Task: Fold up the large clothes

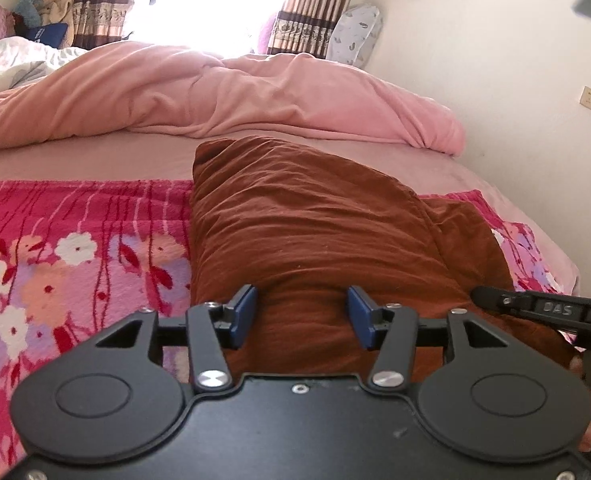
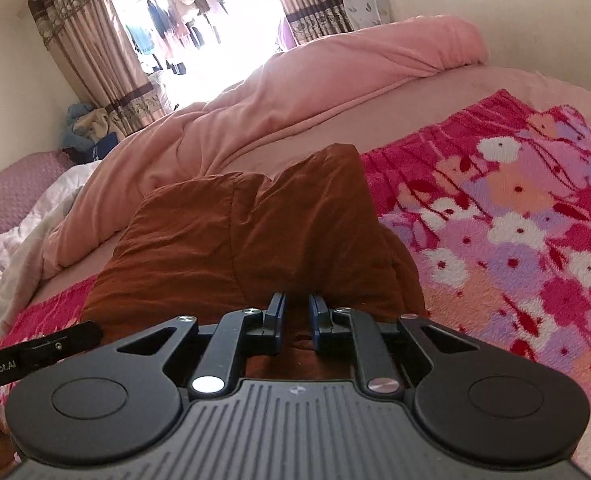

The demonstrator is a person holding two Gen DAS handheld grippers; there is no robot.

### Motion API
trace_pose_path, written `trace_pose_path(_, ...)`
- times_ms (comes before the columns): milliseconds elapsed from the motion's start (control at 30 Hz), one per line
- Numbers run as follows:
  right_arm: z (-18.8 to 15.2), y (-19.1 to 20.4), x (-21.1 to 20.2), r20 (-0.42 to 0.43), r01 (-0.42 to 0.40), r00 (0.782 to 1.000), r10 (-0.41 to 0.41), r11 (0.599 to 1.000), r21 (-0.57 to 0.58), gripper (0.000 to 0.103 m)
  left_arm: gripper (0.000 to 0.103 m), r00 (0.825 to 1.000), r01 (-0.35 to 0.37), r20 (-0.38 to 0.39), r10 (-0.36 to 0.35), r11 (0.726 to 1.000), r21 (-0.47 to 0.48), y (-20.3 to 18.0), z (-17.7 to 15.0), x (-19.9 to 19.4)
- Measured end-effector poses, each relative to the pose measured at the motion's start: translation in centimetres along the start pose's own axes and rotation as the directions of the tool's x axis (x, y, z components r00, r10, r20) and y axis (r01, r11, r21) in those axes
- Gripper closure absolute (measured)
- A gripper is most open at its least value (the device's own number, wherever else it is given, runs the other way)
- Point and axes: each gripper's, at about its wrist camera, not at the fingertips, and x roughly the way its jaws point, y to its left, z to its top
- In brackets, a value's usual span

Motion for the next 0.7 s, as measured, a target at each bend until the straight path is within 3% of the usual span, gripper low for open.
trace_pose_path(200,-0.6,2.7,-5.8,0.107,0.051,0.993,-0.042,0.995,-0.084,0.08,0.053,0.999,0.032,0.033,-0.031,0.999,-0.028,0.0,-0.6,-4.1)
trace_pose_path(367,-2.2,3.4,-9.7,0.116,0.038,0.993,-0.025,0.993,-0.111,0.08,0.052,0.996,0.065,0.064,-0.066,0.998,0.007,-0.5,-3.3,-8.1)
trace_pose_path(567,-4.2,2.8,-9.7,0.08,0.11,0.992,-0.101,0.987,-0.119,0.08,0.052,0.999,0.052,-0.009,-0.052,0.998,0.027,-0.9,-6.4,-7.1)
trace_pose_path(700,-5.0,1.9,-9.0,0.059,0.102,0.994,-0.096,0.99,-0.101,0.08,0.052,0.998,0.049,-0.033,-0.048,0.999,0.014,-0.6,-7.7,-5.9)
